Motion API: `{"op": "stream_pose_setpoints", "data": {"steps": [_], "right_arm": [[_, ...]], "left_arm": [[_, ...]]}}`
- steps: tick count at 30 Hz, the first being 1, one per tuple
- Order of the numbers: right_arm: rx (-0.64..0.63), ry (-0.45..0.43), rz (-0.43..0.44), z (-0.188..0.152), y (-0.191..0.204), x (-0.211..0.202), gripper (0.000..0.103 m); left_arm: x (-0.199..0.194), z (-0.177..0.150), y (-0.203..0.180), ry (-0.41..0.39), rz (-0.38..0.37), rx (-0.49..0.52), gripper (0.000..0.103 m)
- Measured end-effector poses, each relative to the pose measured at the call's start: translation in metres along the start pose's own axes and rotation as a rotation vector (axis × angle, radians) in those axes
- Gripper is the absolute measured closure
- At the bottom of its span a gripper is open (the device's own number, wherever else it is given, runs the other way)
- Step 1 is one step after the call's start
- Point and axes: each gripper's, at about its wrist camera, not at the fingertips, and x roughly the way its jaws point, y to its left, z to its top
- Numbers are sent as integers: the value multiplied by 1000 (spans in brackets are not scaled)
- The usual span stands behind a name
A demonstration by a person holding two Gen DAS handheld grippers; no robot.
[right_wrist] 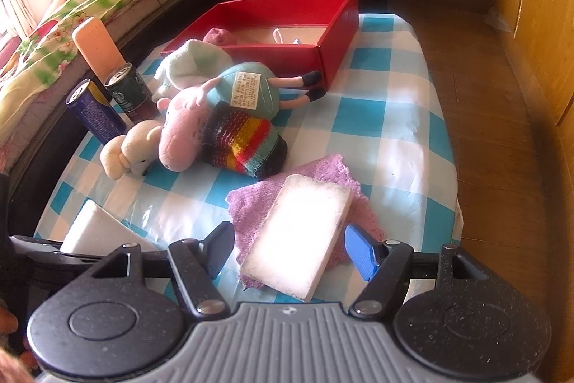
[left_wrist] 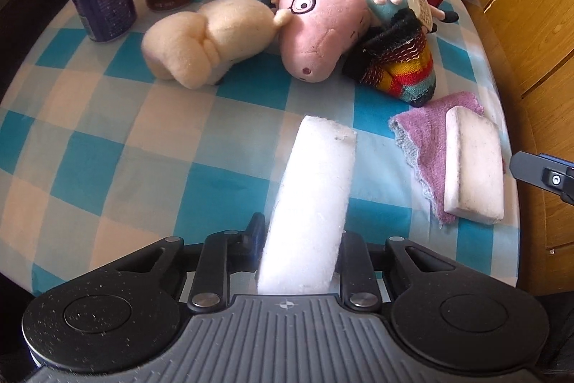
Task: Organize soft objects
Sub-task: 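Grasp the white foam block with the left tool while the right tool grasps the other white block, then carry the white foam block with the left tool while the right tool carries its block to the red box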
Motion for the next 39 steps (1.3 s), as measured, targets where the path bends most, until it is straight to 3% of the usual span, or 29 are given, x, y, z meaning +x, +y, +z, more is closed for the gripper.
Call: {"op": "stream_pose_setpoints", "data": {"steps": [5, 13, 22, 24, 25, 39], "right_arm": [[53, 7, -34, 4, -7, 7, 57], [171, 104, -20, 7, -7, 34, 57], [31, 128, -136, 9, 26, 63, 50], [-11, 123, -161, 8, 28, 63, 56], [-29, 122, -175, 7, 28, 62, 63], [96, -21, -15, 17, 5, 3, 66]], "left_arm": [[-13, -2, 6, -20, -59, -15, 80], [-12, 3, 0, -36, -119, -14, 80], [-9, 1, -2, -29, -119, 4, 80], [-10, 1, -1, -27, -124, -2, 80], [-10, 1, -1, -29, -125, -4, 80], [-27, 13, 6, -94, -151, -55, 80]]}}
